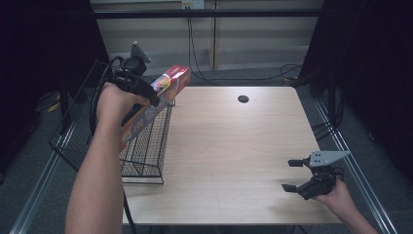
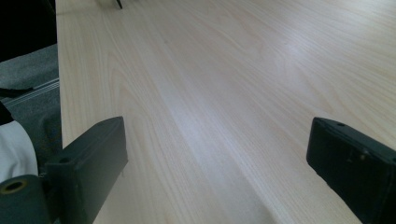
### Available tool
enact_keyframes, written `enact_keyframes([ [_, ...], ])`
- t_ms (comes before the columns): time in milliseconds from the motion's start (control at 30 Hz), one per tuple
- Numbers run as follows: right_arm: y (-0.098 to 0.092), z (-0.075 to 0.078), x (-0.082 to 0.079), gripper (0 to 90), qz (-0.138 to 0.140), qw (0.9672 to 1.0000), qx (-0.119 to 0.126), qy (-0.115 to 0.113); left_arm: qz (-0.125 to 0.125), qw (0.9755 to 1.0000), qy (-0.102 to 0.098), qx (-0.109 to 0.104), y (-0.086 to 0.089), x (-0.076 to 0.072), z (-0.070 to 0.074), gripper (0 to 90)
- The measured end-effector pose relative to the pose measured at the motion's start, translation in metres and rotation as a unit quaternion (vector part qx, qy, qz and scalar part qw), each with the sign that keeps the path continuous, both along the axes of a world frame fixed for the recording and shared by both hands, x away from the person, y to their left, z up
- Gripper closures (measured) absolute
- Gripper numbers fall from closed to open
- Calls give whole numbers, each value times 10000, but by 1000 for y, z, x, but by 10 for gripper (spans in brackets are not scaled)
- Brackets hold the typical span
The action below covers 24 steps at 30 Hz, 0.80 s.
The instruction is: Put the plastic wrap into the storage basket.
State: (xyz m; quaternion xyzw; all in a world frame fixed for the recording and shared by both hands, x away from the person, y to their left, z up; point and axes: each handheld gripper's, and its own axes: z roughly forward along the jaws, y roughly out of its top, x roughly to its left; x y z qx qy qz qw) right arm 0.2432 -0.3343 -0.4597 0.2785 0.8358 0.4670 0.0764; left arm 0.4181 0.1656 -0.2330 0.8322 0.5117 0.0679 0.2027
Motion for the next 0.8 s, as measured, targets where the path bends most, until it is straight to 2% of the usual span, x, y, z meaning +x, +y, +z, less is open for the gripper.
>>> enact_keyframes([
  [233, 0, 0, 0, 51, 1, 10000, 25, -3, -3, 10000, 2, 88, 7, -1, 2, 440],
  [300, 0, 0, 0, 51, -3, 10000, 19, -5, 45, 10000, 44, 66, 9, -1, 3, 440],
  [333, 0, 0, 0, 51, -2, 10000, 11, 0, 114, 9999, -4, 72, 12, -2, 3, 441],
  [433, 0, 0, 0, 51, 7, 10000, 19, -3, 112, 9999, -1, 84, 15, -2, 4, 441],
  [633, 0, 0, 0, 51, -14, 10000, 13, -14, 316, 9995, -38, 70, 28, -4, 5, 441],
  [700, 1, 0, 0, 51, -10, 10000, 8, -19, 281, 9996, -34, 96, 31, -4, 6, 441],
  [733, 1, -1, 0, 51, -15, 10000, 2, -21, 372, 9992, -50, 97, 34, -6, 7, 441],
  [800, 1, -1, 1, 50, -13, 10000, 7, -13, 379, 9992, -54, 112, 36, -6, 7, 441],
])
